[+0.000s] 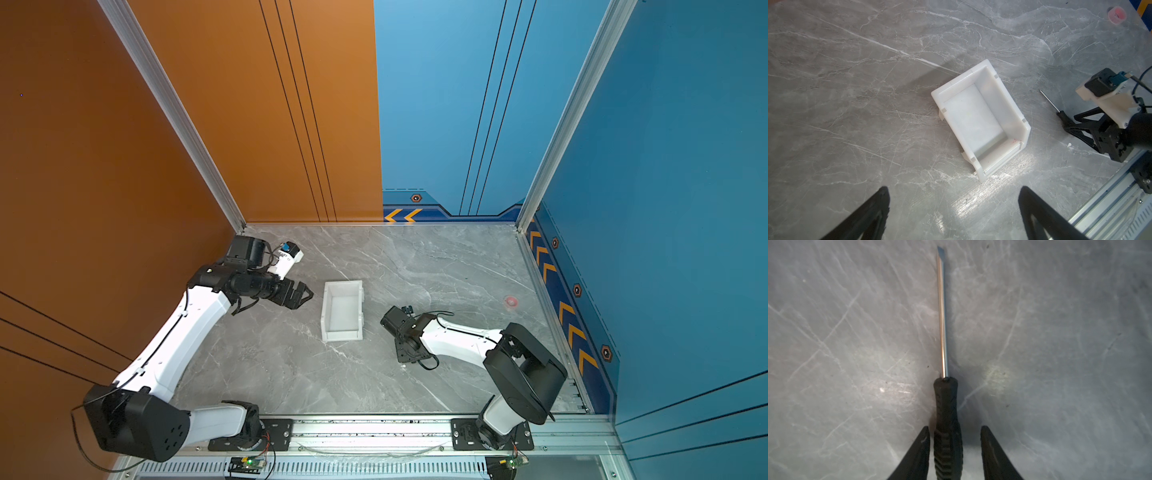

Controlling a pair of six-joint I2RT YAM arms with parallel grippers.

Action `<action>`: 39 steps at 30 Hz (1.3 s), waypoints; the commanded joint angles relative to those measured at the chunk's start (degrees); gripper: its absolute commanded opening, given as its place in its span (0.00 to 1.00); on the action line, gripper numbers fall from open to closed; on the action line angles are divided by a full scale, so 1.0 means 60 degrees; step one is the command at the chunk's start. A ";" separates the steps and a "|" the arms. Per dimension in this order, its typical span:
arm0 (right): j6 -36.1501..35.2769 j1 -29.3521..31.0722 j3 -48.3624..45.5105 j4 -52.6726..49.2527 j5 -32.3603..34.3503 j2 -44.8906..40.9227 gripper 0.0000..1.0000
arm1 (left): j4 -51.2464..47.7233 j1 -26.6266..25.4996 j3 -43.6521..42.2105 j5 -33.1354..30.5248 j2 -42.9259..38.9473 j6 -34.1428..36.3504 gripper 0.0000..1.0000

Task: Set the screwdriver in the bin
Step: 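Lower the right gripper and close it on the screwdriver handle, then lift the screwdriver and carry it with the right gripper over the white bin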

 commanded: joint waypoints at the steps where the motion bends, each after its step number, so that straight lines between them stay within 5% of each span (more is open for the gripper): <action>1: 0.0245 0.0032 -0.0217 0.0243 -0.0012 0.0136 0.41 | -0.0231 -0.0094 -0.0095 0.0229 -0.0171 0.0012 0.98; 20: 0.0263 0.0029 -0.0326 0.0383 -0.0231 -0.0199 0.22 | -0.0219 -0.0197 -0.0114 -0.0148 -0.0387 -0.0035 0.98; 39: -0.0837 -0.0471 0.1603 -0.1535 -0.0085 -0.1758 0.22 | -0.0218 0.0001 -0.1140 -0.1250 -0.1459 0.0069 0.98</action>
